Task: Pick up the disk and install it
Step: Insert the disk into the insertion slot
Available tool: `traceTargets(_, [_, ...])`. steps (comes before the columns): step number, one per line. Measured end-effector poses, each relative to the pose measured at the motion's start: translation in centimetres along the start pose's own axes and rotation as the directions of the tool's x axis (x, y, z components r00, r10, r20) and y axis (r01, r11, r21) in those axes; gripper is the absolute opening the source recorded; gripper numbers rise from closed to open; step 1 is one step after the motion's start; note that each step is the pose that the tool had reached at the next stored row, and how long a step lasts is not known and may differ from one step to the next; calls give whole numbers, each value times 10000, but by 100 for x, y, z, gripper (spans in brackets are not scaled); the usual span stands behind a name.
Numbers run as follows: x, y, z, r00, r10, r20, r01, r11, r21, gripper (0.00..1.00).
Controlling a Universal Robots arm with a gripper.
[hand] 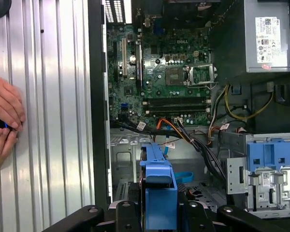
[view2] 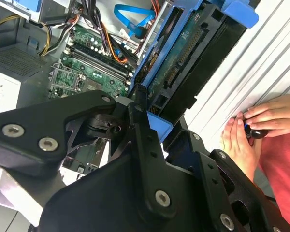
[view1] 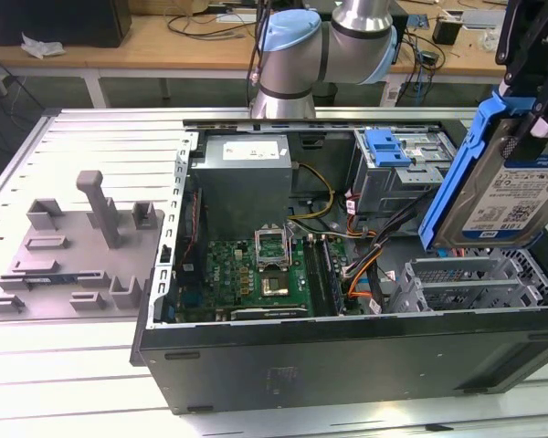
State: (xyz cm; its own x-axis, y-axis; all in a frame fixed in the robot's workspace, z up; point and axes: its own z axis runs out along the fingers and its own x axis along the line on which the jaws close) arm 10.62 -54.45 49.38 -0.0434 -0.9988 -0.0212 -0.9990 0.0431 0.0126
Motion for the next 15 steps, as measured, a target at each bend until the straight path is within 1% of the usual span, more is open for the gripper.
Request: traceTargets(15, [0, -33, 49, 10000, 2, 1, -2, 10000, 0, 36])
